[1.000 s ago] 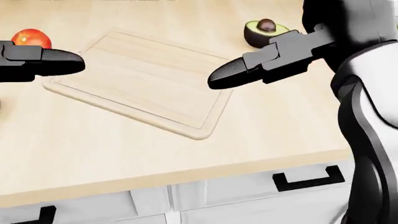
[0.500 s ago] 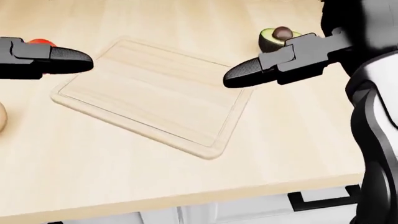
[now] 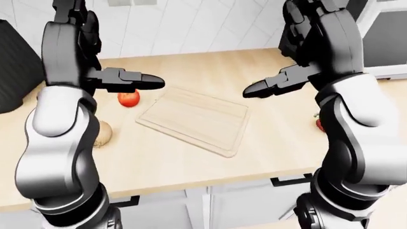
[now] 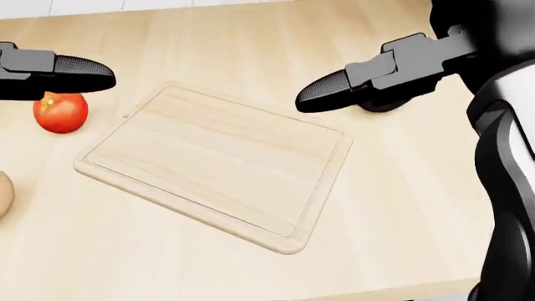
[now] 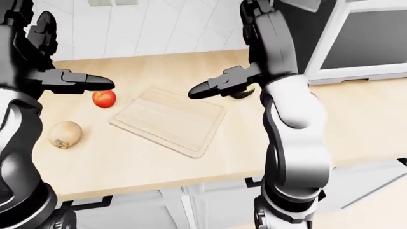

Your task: Place the avocado, onion, tomato and bell pepper on the cutting board.

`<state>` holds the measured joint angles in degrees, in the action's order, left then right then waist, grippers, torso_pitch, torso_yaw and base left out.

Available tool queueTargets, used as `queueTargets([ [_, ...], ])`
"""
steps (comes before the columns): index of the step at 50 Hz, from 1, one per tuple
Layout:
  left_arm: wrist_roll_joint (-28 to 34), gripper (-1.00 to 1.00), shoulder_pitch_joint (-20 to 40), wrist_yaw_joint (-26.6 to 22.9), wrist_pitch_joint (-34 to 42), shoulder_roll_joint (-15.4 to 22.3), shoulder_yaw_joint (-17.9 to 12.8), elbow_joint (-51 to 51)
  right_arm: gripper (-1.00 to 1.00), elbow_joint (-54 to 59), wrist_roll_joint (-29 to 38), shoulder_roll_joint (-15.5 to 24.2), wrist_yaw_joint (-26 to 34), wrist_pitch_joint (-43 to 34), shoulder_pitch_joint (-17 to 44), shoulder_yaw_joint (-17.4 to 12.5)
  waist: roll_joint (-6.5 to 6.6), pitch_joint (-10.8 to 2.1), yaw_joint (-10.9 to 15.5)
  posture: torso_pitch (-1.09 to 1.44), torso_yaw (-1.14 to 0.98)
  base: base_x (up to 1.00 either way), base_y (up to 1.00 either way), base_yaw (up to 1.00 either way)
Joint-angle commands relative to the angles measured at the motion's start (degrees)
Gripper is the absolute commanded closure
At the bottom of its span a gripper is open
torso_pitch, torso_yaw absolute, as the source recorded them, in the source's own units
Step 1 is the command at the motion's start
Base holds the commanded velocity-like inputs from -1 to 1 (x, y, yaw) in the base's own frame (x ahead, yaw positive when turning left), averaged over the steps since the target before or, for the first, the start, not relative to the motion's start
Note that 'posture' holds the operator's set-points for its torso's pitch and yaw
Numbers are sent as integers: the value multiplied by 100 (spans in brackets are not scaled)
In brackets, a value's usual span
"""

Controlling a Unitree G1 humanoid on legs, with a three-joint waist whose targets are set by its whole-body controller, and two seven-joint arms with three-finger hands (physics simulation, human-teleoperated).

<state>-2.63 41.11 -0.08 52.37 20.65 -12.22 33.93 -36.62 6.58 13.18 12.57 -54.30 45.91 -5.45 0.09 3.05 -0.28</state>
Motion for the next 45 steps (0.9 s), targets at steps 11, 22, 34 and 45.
queueTargets([
  [11,60,-100,98,80,-123,104,-149,175,-100,-197,-72,54,-68,82,178,-27,63,-107,1,0,0,2,0,0],
  [22,30,-100,-2,89,-161,100,-185,207,-100,-138,-19,30,-87,122,186,45,44,-138,3,0,0,0,0,0],
  [34,51,-100,2,80,-205,87,-158,157,-100,-518,10,411,49,-398,79,-288,14,-110,13,0,0,0,0,0],
  [45,12,-100,39,82,-196,136,-182,138,-100,-1101,-261,1188,-50,-1097,-658,-1353,-55,-105,49,0,0,0,0,0],
])
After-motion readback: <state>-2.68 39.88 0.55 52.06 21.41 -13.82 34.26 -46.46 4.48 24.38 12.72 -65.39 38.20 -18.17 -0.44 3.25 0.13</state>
